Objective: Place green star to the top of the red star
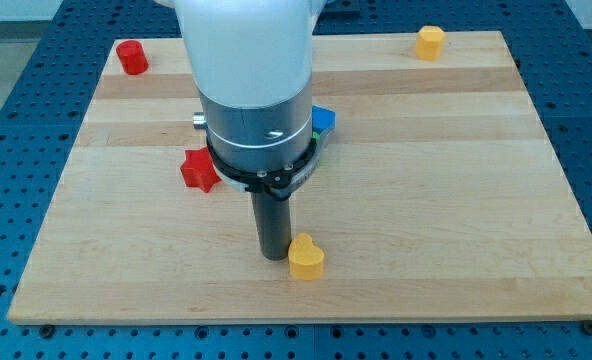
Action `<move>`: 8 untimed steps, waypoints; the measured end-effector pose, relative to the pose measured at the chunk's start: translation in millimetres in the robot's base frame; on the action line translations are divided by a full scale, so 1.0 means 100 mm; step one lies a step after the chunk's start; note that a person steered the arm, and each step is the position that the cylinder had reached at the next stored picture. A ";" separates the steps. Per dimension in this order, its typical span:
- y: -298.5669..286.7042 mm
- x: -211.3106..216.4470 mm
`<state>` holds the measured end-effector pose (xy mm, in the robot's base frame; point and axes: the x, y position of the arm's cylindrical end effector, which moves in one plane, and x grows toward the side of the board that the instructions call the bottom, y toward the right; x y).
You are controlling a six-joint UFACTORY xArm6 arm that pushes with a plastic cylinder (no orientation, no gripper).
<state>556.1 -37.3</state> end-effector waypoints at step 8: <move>-0.45 -1.23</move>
<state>432.9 -82.4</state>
